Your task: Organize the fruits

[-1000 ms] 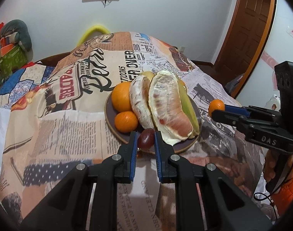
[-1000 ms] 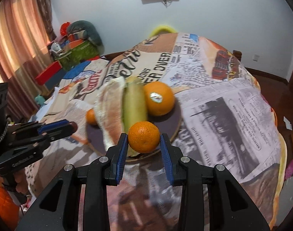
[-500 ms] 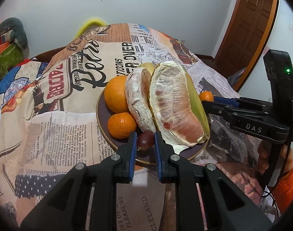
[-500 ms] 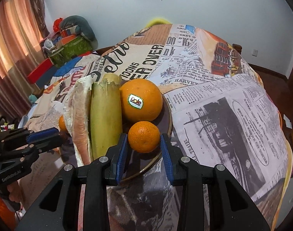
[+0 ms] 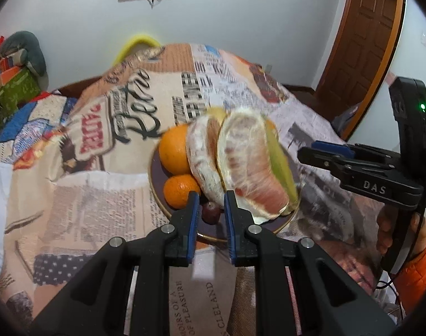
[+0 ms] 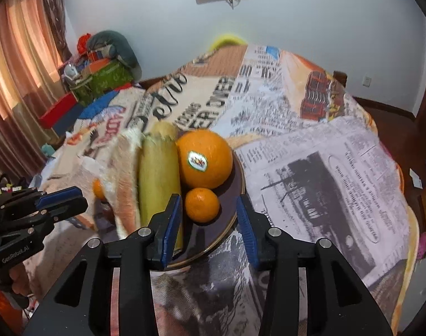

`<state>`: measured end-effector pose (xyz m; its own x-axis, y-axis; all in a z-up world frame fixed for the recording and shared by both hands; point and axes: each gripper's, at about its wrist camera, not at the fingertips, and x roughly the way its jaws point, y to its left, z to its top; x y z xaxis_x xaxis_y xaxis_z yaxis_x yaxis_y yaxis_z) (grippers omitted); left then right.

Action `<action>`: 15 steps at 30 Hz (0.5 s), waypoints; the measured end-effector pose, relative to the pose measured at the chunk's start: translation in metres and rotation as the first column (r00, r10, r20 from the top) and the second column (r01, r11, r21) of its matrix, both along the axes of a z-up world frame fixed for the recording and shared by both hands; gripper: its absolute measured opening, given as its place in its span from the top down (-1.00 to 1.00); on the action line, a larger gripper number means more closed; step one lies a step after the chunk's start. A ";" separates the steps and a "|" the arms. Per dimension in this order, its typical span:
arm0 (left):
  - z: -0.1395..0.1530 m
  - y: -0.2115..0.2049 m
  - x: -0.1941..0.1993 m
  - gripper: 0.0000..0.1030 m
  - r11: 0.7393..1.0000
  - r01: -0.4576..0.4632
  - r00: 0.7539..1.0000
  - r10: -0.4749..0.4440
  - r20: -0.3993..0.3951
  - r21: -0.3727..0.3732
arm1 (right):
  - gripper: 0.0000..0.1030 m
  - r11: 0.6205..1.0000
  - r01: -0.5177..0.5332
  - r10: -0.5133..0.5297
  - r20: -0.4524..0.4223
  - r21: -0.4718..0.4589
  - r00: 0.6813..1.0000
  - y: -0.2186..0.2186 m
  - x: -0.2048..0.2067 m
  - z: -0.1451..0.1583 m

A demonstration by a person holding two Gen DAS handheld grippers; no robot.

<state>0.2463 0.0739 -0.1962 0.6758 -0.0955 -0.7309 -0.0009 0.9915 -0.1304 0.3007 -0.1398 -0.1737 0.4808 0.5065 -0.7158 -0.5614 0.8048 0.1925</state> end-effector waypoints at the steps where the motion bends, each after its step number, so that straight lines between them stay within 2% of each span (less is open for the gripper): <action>1: 0.007 0.000 -0.003 0.67 1.000 -0.005 1.000 0.005 0.016 0.002 | 0.28 1.000 0.002 -0.002 0.009 0.007 1.000 -0.001 -0.002 0.005; 8: 0.075 -0.009 -0.043 0.67 0.999 -0.028 0.983 0.021 0.181 0.037 | 0.28 0.995 0.003 -0.019 0.154 0.103 0.988 -0.019 -0.043 0.077; 11: 0.107 -0.015 -0.065 0.64 0.999 -0.040 0.965 0.029 0.261 0.036 | 0.28 0.988 -0.004 -0.031 0.229 0.151 0.973 -0.028 -0.069 0.110; 15: 0.147 -0.022 -0.098 0.59 0.998 -0.056 0.928 0.039 0.371 0.036 | 0.27 0.975 -0.021 -0.053 0.323 0.223 0.945 -0.042 -0.107 0.149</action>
